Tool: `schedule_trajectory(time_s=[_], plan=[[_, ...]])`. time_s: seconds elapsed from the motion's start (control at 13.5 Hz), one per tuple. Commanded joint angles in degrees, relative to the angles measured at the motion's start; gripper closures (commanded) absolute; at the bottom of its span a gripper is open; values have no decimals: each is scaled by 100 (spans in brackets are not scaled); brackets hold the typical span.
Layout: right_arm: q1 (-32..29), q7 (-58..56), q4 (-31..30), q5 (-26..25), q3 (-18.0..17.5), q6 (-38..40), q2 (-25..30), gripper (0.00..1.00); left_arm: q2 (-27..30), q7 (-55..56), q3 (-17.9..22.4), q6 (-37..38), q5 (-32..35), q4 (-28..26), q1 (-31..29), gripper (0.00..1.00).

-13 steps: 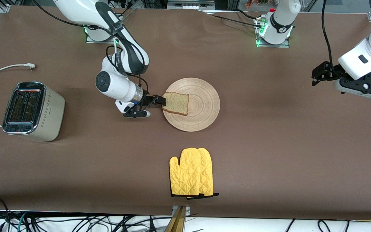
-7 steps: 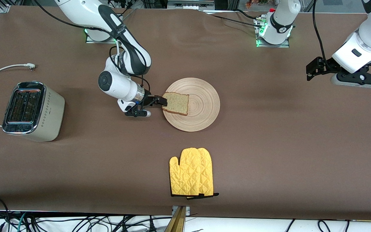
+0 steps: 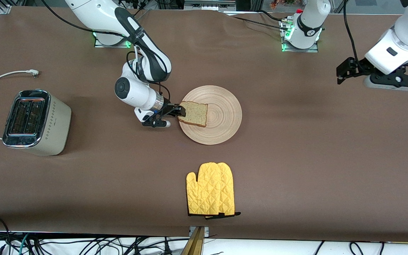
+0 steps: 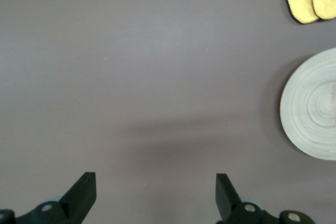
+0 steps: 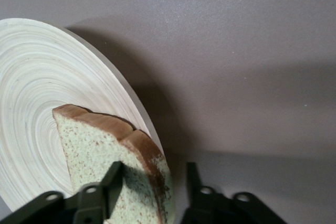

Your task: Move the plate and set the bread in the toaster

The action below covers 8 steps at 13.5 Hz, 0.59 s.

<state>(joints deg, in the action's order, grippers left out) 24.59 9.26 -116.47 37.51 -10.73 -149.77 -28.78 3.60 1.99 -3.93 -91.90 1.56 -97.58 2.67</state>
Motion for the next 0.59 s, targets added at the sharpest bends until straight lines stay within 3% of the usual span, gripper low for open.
schedule_trajectory(time_s=[0.0, 0.3, 0.52], plan=[[19, 14, -25, 107, -17, -53, 48, 57, 229, 12, -29, -118, 82, -235, -109, 0], [11, -4, 2, 107, -9, -26, 92, 60, -184, 56, -55, 23, 134, 265, -91, 0], [11, 5, 19, 107, -9, 17, 118, 66, -211, 100, -64, 31, 134, 327, -56, 0]])
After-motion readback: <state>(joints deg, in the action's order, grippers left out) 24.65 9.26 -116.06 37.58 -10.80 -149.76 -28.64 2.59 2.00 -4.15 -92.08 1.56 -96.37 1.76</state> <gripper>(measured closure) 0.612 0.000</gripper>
